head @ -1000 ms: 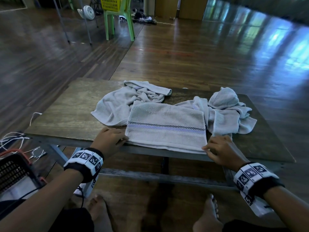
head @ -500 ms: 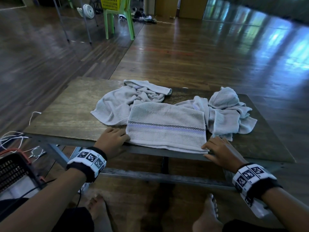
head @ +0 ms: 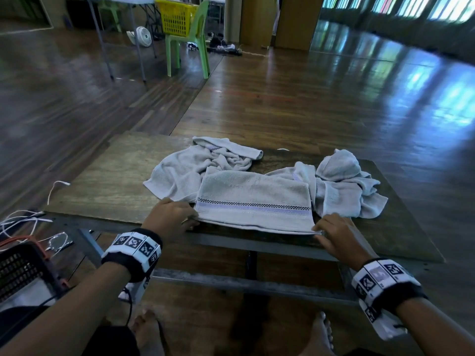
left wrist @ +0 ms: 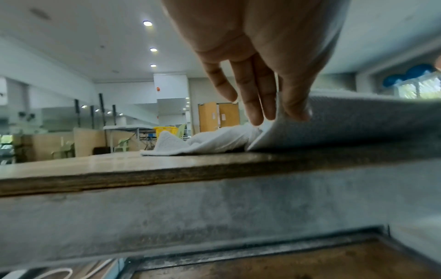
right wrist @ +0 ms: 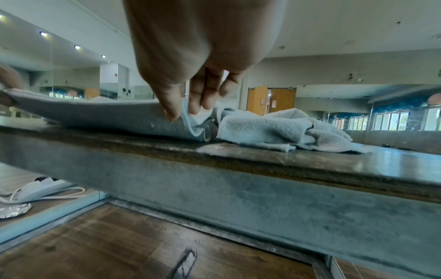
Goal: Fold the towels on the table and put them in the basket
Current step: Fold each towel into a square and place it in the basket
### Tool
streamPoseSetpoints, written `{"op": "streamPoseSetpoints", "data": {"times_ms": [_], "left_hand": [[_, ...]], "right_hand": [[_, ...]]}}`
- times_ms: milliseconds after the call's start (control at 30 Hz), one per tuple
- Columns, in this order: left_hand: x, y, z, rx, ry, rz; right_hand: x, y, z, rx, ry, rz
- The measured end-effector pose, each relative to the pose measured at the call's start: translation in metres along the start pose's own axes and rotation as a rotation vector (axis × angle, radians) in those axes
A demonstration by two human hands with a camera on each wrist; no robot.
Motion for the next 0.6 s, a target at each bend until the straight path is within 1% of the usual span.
{"op": "streamPoseSetpoints", "data": {"times_ms": [67,167,333,400,467,533,600], "left_hand": [[-0.002,0.013,0.000,-0.084,0.063,-0.069],[-0.006,0.032,-0.001,-0.149,0.129,-0.176],[-0.009,0.067,0.001,-0.186,0.283,-0.405],[-0.012,0.082,0.005,-0.250,0.288,-0.461],[-0.012,0.099,0.011,-0.318,0.259,-0.502],[-0.008,0.117,0.017,-0.346,0.217,-0.516],[-0.005,0.135,0.024,-0.361,0.180,-0.533]], "right_hand": [[0.004,0.010,0.001,-0.048,-0.023,-0.025],[0.009,0.029,0.005,-0.127,-0.060,-0.038],[0.008,0.078,0.017,-0.298,-0.078,0.009],[0.008,0.099,0.022,-0.366,-0.081,-0.006],[0.008,0.117,0.028,-0.439,-0.062,-0.013],[0.007,0.136,0.033,-0.532,-0.019,-0.014],[0.006,0.153,0.038,-0.587,0.002,-0.055]]}}
Point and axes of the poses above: each hand's wrist, its own z-axis towards the middle knuckle, its own y-axis out of the back of the hand, x = y × z, the point moved 2 cm from there along z, towards the middle knuckle, and after that the axes turned 13 degrees about y, right-handed, at the moved point
